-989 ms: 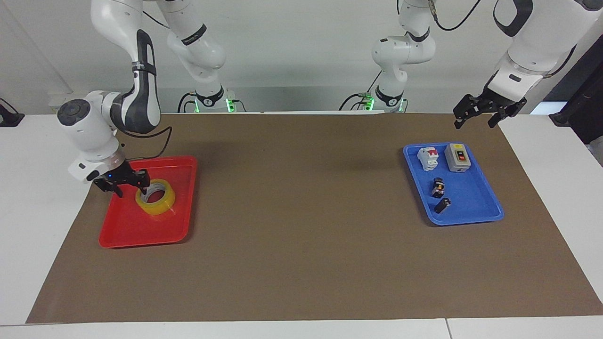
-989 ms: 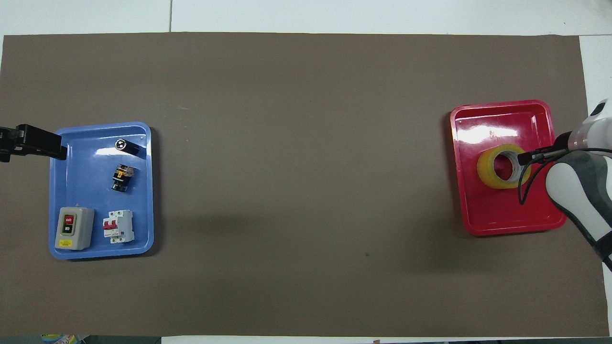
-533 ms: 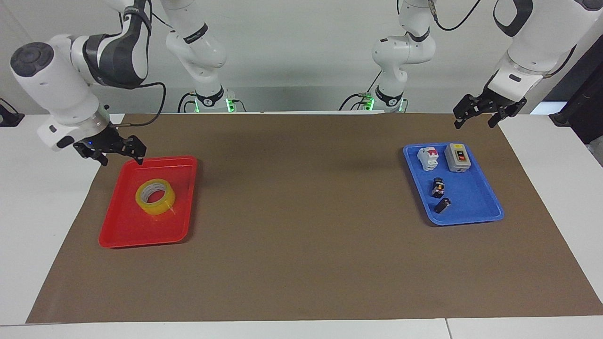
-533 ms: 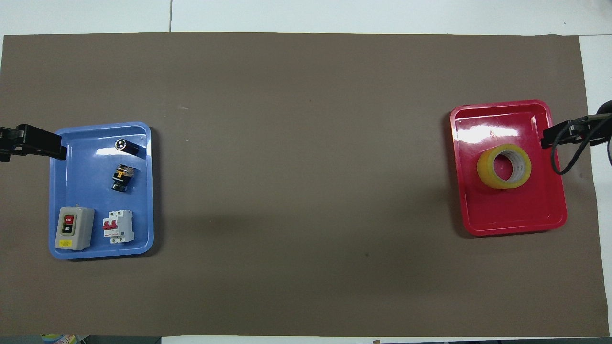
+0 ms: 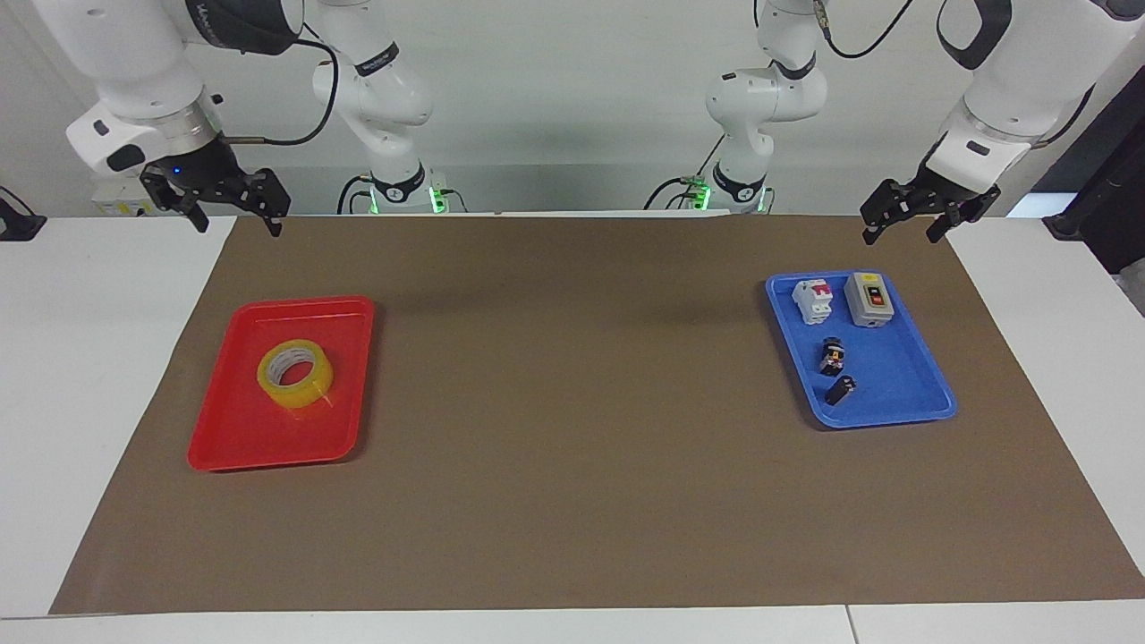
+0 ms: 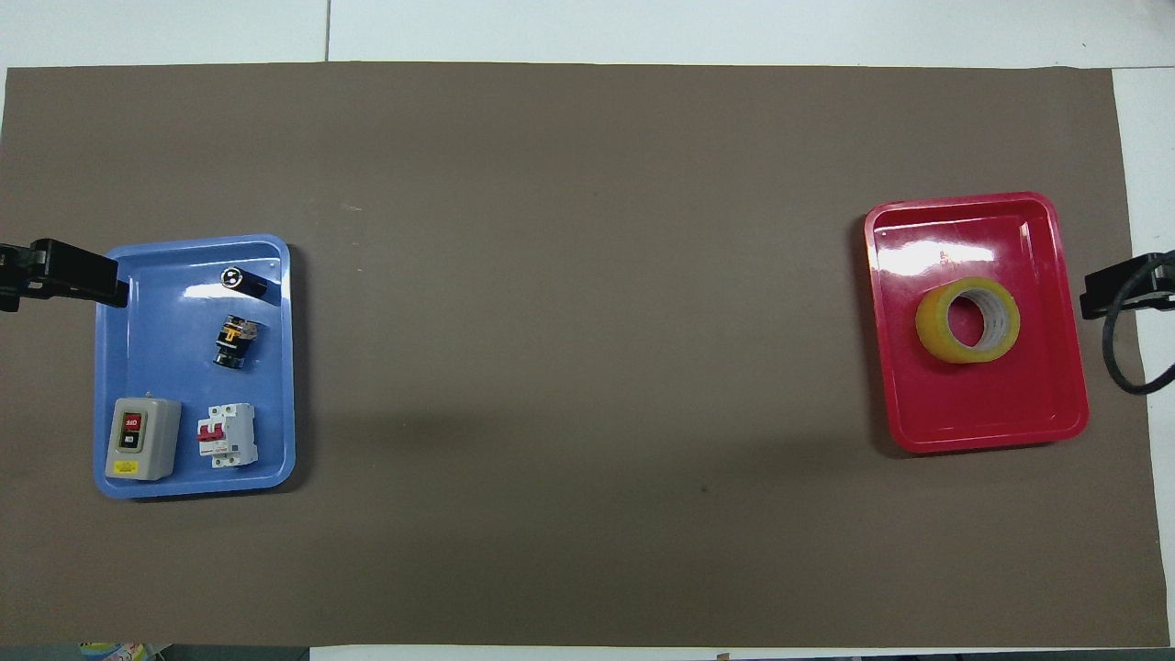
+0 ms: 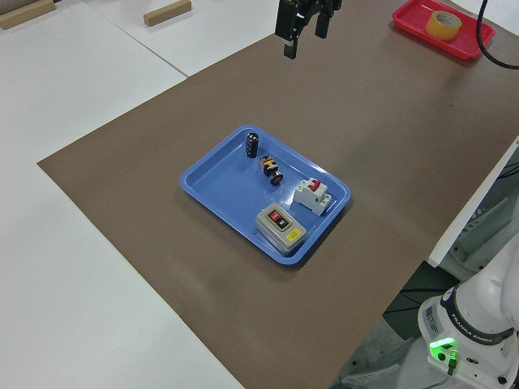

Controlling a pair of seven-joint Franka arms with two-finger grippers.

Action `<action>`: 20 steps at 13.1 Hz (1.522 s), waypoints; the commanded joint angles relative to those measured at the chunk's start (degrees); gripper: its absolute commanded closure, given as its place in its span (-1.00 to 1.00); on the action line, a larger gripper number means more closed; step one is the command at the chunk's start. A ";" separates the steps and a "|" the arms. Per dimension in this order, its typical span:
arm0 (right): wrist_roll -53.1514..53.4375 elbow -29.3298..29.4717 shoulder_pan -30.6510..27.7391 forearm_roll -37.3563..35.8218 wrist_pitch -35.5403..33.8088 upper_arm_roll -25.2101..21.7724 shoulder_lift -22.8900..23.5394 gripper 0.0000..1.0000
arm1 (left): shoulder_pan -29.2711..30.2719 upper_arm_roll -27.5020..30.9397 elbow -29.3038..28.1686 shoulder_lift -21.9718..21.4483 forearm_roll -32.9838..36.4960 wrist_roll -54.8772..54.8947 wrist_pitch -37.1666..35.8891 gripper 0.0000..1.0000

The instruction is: Place and move tape with both arms

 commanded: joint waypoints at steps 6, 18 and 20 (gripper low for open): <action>2.06 -2.61 13.16 1.94 1.10 -14.72 -0.92 -1.00 | 0.11 0.38 -1.66 -1.42 -1.36 0.51 0.63 -1.00; 4.70 -1.11 13.35 3.44 3.82 -15.71 0.32 -1.00 | 0.11 0.38 -1.66 -1.42 -1.36 0.51 0.63 -1.00; 4.70 -1.64 12.38 3.44 3.91 -15.71 0.15 -1.00 | 0.11 0.38 -1.66 -1.42 -1.36 0.51 0.63 -1.00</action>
